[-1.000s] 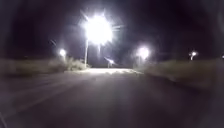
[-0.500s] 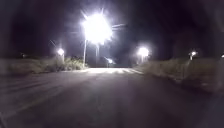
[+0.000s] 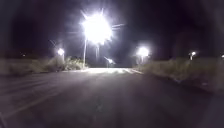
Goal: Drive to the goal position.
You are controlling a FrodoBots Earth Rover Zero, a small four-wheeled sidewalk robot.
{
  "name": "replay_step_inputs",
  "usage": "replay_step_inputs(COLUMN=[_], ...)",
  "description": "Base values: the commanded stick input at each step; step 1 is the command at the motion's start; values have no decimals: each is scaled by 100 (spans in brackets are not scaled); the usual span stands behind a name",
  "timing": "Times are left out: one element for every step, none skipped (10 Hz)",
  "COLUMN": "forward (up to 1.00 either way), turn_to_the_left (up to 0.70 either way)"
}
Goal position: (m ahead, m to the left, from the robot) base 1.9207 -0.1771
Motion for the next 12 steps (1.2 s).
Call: replay_step_inputs(forward=[70, 70, 70, 70, 70, 70, 70, 70, 70, 70, 70, 70], turn_to_the_left=[0, 0, 0, 0, 0, 0, 0, 0, 0, 0, 0, 0])
